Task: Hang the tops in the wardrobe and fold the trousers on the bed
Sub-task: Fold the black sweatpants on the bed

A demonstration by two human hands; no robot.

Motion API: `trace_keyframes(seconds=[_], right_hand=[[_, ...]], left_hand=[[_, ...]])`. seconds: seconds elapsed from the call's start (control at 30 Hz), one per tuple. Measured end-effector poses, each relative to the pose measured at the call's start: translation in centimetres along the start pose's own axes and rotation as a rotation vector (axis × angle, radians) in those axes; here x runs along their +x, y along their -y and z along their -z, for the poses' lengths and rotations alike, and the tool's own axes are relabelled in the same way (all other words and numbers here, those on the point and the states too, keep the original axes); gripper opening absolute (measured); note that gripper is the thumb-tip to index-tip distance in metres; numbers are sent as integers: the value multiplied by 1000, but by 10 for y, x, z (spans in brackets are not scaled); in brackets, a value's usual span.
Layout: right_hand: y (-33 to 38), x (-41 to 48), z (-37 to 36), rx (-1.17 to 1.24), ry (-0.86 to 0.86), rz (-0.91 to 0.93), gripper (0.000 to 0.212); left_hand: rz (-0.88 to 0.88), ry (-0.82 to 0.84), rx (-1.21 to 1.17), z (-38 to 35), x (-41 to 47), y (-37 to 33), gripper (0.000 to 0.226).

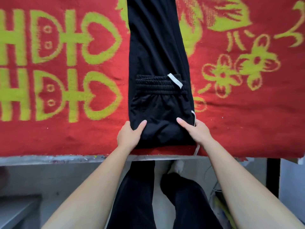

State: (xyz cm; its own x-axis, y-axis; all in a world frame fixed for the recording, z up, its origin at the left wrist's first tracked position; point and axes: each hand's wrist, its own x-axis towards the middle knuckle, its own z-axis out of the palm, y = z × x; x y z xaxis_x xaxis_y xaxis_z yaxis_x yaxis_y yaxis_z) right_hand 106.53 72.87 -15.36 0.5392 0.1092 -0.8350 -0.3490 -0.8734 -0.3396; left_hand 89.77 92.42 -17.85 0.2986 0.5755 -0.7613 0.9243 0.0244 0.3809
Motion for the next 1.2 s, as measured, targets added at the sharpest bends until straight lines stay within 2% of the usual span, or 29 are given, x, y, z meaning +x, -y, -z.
trace_keyframes(seconds=[0.17,0.33,0.43,0.53,0.63,0.73,0.8,0.87,0.93,1.0,1.03,1.07,1.13,1.2], right_hand=[[-17,2,2,-52,40,108,37],[-51,-21,1,189,78,91,30],[-79,-39,-2,120,68,59,35],[-100,-50,-6,-61,0,111,42],[-114,-53,-12,-130,-37,163,48],[-125,-58,-22,-172,-100,173,78],[-131,-66,-26,-194,-248,224,90],[-137,-69,-27,-244,-383,343,77],[-136,-67,-27,-303,-294,381,64],[-133,-62,-28,-346,-130,312,65],[-130,-61,-28,-357,-104,284,64],[-128,-60,-27,-351,-105,268,57],[-128,-58,-25,-281,-116,236,28],[-132,-57,-25,-210,-120,186,23]], left_hand=[[-15,-38,-163,-4,-6,-2,51],[19,-73,-353,-22,-44,9,31],[53,-75,-326,-35,-72,30,42],[54,-65,-265,-46,-88,52,54],[11,-100,-144,-56,-97,67,66],[-23,-135,-4,-67,-110,77,75],[-77,-228,23,-76,-117,79,69],[-139,-272,20,-84,-119,78,61],[-116,-246,-39,-88,-115,74,61],[-40,-193,-121,-85,-104,71,60],[-7,-167,-137,-82,-100,70,58],[9,-148,-131,-79,-97,70,54],[-9,-137,-82,-76,-97,71,45],[-29,-122,-66,-75,-99,76,36]])
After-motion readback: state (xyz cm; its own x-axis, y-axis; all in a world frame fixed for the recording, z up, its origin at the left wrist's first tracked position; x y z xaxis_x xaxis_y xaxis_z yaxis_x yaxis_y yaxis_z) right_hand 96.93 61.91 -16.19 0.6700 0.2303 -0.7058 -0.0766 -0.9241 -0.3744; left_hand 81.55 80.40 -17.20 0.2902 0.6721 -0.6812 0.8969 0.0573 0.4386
